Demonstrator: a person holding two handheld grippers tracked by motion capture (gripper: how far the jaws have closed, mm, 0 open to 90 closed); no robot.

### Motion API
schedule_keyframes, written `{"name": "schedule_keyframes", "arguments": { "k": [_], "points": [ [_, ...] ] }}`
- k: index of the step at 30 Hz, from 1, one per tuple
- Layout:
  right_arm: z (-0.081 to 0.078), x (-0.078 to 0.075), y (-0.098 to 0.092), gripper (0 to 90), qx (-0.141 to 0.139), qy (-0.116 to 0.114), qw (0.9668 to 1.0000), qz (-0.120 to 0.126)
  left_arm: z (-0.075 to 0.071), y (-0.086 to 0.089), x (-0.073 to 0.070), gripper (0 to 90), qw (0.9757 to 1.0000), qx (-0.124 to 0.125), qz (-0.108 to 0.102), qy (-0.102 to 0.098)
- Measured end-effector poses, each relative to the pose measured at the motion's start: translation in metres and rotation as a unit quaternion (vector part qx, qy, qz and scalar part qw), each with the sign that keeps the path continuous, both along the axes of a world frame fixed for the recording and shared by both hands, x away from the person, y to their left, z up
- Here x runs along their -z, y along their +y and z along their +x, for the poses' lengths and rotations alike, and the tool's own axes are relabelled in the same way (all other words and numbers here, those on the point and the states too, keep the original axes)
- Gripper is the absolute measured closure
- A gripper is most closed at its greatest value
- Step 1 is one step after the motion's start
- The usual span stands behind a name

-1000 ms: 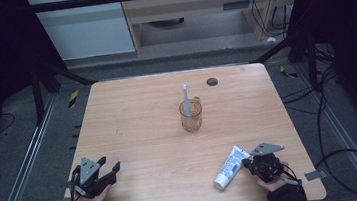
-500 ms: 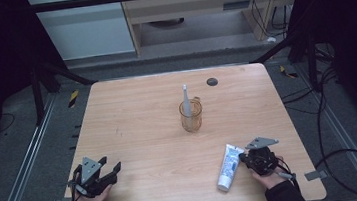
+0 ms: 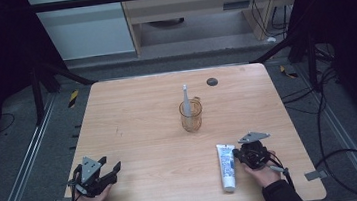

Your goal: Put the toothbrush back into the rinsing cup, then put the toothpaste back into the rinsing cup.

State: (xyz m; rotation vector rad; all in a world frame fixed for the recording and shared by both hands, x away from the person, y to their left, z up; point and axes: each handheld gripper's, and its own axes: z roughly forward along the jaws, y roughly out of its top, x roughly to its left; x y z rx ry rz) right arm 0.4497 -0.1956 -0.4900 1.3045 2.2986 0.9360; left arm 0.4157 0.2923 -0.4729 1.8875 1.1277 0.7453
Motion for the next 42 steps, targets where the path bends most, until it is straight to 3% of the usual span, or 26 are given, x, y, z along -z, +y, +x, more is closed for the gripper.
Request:
{"name": "schedule_keyframes", "arguments": {
  "k": [31,34,42],
  "points": [
    [0.013,-0.002,0.027,86.9,-0.027,0.004,0.9996,-0.010,0.003,0.001,0.002,39.8,1.0000,0.002,0.002,0.006],
    [0.012,-0.004,0.025,80.9,-0.024,0.003,0.9997,-0.009,0.002,0.001,0.001,39.7,1.0000,0.001,0.003,0.004],
    [0.006,-0.022,0.015,65.1,0.012,-0.033,0.9994,0.004,0.002,0.002,0.001,39.4,1.0000,0.000,0.002,0.004]
  ]
}}
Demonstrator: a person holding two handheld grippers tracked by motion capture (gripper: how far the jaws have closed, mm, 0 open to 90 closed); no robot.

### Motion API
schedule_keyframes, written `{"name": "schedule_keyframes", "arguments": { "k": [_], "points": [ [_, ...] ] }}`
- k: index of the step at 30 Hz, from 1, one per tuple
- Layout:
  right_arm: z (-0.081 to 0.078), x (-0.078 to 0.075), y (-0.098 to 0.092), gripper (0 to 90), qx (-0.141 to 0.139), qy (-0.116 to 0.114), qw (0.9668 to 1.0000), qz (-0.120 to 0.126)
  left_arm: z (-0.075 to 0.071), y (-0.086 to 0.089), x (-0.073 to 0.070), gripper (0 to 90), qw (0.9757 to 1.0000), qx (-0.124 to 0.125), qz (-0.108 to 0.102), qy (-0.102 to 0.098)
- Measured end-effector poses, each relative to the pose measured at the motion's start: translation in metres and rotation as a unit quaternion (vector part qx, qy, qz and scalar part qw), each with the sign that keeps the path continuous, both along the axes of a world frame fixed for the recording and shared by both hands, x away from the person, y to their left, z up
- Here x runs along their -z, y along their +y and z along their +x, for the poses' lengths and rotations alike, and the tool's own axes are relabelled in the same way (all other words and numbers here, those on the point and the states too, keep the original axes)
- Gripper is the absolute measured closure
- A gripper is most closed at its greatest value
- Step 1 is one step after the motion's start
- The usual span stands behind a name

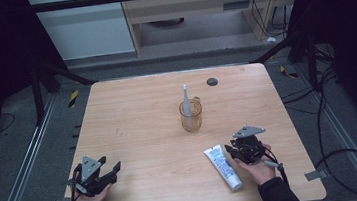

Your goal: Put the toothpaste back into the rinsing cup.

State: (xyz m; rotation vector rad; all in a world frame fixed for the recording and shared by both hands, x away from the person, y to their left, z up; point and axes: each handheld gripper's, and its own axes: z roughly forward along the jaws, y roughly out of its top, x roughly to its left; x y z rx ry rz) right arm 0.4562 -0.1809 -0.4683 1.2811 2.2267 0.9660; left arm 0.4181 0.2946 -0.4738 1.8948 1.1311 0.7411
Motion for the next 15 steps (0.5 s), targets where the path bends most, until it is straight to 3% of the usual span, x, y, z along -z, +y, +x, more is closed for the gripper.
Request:
{"name": "schedule_keyframes", "arguments": {
  "k": [7,15],
  "points": [
    [-0.012,-0.017,-0.005,53.8,0.013,-0.018,0.9997,0.002,0.000,-0.002,0.001,38.6,1.0000,0.000,0.008,0.003],
    [-0.024,-0.027,-0.002,48.8,0.003,0.004,0.9999,0.011,0.002,-0.001,0.002,38.5,0.9999,-0.003,0.008,0.009]
  ]
}}
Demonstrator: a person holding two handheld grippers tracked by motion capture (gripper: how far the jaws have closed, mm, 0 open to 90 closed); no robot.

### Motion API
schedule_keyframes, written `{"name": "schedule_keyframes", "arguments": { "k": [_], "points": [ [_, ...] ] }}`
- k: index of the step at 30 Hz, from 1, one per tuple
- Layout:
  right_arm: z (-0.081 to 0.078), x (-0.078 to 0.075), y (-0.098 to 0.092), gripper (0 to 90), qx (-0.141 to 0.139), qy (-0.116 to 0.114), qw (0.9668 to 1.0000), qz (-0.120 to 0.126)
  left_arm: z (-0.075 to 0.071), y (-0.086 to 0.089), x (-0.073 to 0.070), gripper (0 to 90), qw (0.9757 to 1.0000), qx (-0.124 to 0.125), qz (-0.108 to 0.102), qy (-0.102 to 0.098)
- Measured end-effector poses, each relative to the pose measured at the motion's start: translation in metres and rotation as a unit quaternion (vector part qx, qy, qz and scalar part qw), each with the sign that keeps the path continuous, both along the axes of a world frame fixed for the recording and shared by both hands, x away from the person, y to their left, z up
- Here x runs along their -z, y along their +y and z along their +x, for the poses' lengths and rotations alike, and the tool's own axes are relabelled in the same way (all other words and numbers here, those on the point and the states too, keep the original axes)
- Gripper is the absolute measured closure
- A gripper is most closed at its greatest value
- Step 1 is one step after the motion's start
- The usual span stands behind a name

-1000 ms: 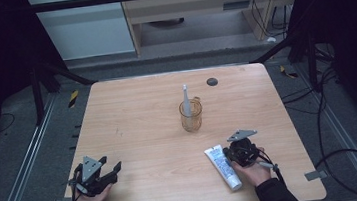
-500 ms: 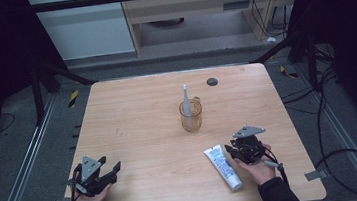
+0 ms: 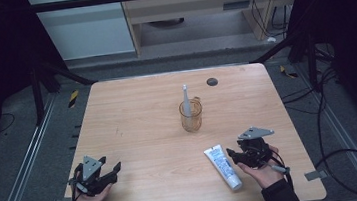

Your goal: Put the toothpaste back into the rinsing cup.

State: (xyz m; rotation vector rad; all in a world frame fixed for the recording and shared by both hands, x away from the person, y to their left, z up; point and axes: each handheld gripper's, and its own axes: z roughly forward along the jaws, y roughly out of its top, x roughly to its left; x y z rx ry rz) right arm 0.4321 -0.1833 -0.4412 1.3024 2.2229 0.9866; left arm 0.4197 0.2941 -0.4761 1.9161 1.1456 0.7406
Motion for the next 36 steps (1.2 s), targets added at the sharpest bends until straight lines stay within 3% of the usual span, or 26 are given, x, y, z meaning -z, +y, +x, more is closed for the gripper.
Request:
{"name": "schedule_keyframes", "arguments": {
  "k": [23,36],
  "points": [
    [-0.010,0.016,0.028,43.2,-0.027,0.048,0.9983,-0.017,0.001,0.000,0.001,37.7,1.0000,-0.001,0.004,0.006],
    [-0.009,0.026,0.033,39.0,-0.025,0.065,0.9974,-0.019,0.001,-0.001,0.002,37.7,1.0000,0.001,0.005,0.006]
  ]
}}
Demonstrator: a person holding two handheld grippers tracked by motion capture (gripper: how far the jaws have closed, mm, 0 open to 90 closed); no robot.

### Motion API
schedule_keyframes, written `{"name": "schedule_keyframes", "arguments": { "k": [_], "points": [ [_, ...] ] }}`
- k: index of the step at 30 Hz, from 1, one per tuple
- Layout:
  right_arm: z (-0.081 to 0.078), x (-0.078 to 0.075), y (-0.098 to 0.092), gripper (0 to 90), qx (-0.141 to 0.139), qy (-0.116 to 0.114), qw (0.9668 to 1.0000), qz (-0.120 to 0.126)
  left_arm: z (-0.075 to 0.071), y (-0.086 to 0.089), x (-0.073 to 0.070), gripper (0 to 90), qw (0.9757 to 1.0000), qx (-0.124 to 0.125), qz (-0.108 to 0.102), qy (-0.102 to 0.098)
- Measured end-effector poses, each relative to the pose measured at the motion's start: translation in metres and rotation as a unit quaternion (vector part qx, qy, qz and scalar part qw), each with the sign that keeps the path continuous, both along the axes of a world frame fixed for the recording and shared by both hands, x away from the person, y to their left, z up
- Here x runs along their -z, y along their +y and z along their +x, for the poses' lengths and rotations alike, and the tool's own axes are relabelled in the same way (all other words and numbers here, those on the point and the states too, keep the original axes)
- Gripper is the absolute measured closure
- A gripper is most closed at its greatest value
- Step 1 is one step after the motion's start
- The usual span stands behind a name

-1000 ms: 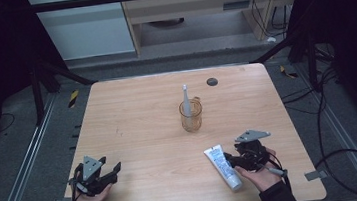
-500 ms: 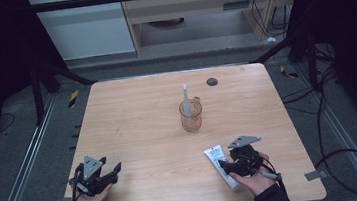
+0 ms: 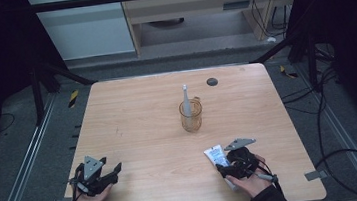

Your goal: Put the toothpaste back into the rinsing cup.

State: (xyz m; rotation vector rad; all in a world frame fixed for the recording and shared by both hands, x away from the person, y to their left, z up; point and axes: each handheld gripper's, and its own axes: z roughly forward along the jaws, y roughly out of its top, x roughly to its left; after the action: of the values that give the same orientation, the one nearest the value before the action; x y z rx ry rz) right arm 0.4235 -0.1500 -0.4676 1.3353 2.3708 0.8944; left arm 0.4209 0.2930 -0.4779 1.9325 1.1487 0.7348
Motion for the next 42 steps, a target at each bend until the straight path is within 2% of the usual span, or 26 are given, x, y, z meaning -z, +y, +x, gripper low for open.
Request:
{"name": "schedule_keyframes", "arguments": {
  "k": [20,42],
  "points": [
    [0.003,0.011,0.004,39.7,0.003,0.048,0.9987,-0.015,0.001,0.000,0.001,37.6,1.0000,0.001,0.002,0.003],
    [0.012,0.011,0.009,38.6,0.012,0.077,0.9965,-0.030,0.002,-0.001,0.002,37.4,1.0000,0.003,0.004,0.007]
  ]
}}
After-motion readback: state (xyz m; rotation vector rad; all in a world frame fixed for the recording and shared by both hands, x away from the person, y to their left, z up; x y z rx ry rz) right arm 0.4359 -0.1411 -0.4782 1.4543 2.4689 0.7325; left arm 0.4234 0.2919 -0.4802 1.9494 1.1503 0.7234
